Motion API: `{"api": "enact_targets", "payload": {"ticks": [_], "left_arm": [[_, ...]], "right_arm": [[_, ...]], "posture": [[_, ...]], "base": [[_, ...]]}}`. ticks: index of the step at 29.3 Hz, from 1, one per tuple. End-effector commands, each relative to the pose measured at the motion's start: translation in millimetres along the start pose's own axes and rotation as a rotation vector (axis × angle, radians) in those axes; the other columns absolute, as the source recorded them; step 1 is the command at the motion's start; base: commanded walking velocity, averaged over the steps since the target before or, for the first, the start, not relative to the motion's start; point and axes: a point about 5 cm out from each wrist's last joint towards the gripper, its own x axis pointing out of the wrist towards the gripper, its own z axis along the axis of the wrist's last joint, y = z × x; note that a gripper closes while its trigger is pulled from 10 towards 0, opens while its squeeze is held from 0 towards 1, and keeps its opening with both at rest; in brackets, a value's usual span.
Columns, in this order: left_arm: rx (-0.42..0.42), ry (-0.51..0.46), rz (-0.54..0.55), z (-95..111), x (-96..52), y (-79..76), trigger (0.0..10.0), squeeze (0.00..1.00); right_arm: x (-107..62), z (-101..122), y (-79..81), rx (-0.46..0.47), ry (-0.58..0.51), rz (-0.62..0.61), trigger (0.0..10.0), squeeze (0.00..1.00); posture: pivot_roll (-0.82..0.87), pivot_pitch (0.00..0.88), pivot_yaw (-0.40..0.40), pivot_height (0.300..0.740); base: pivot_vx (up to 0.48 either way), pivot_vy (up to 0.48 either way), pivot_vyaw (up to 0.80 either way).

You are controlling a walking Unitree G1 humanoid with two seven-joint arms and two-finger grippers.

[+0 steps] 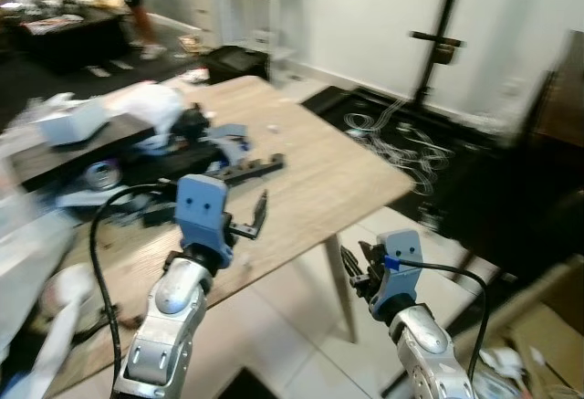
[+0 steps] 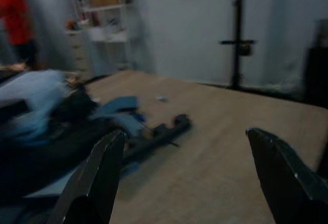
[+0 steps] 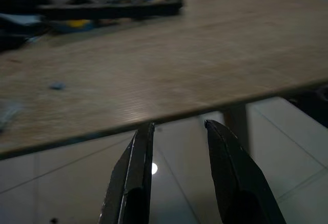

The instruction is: Picking trash to rubbish bin

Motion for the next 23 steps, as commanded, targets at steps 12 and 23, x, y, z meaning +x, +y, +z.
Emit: {"api": "enact_targets", "payload": {"ticks": [12, 23], "left_arm": [[0.098, -0.135, -0.037, 51.4, 20.0, 11.0, 10.0, 0.00], [0.174, -0.101, 0.060, 59.4, 23.9, 33.8, 10.0, 0.00]], "right_arm": [[0.7, 0.1, 0.1, 0.006, 0.011, 0.007, 10.0, 0.00], [4.4, 3.2, -1.5, 0.001, 0.010, 0.013, 10.0, 0.00]], "posture": [[0.05, 0.021, 0.029, 0.740], [0.05, 0.036, 0.026, 0.740]], "base": [[0.000, 0.000, 0.80], [0.000, 0.000, 0.80]]}}
